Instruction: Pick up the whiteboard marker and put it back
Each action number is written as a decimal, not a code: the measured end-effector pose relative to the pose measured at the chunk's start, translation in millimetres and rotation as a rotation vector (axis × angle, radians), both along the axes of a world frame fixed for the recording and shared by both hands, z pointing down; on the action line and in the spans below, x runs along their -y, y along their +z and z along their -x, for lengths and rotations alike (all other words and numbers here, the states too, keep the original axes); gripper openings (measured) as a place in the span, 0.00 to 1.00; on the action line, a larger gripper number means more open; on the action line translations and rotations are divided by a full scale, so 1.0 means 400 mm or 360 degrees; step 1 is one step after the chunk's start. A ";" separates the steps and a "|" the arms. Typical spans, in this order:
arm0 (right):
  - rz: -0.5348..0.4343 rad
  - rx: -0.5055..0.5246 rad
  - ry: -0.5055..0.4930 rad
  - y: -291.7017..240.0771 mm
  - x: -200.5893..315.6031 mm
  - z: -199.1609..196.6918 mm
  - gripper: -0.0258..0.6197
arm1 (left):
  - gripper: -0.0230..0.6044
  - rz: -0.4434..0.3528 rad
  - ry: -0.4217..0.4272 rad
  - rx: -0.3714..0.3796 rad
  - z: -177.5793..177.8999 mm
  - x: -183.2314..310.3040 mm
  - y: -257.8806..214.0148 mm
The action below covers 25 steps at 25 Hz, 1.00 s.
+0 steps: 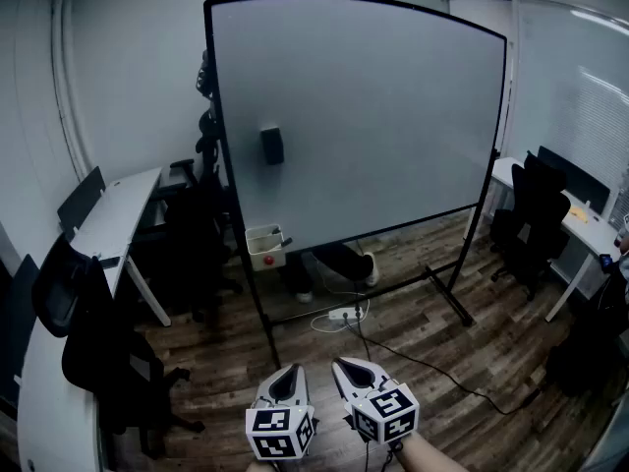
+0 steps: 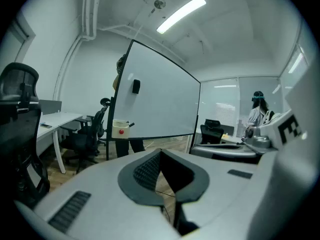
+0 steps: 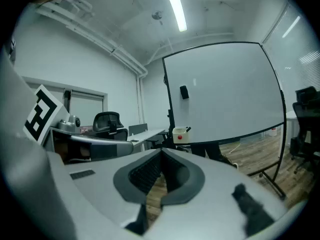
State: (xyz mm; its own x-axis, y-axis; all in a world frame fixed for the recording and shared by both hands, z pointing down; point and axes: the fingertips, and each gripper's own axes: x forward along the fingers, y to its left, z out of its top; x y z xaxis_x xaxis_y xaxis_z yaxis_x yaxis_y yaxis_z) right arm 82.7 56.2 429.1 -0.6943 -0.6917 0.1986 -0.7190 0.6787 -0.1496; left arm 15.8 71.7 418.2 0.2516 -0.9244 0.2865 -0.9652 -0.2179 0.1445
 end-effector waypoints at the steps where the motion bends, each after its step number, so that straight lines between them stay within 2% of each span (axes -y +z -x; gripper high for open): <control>1: -0.0002 0.0001 0.0007 -0.001 0.002 -0.001 0.08 | 0.06 0.0000 -0.0001 0.0003 0.001 0.002 0.000; 16: 0.0027 -0.0005 0.0023 0.012 0.018 -0.003 0.08 | 0.06 0.0017 -0.0005 0.0015 0.010 0.018 0.013; 22: -0.0078 -0.0007 0.0057 -0.006 0.012 -0.014 0.08 | 0.06 0.0016 -0.0019 0.0012 0.014 0.023 0.015; 25: -0.0051 -0.0009 0.0034 0.008 0.012 -0.007 0.08 | 0.06 0.0016 -0.0019 0.0027 0.022 0.031 0.020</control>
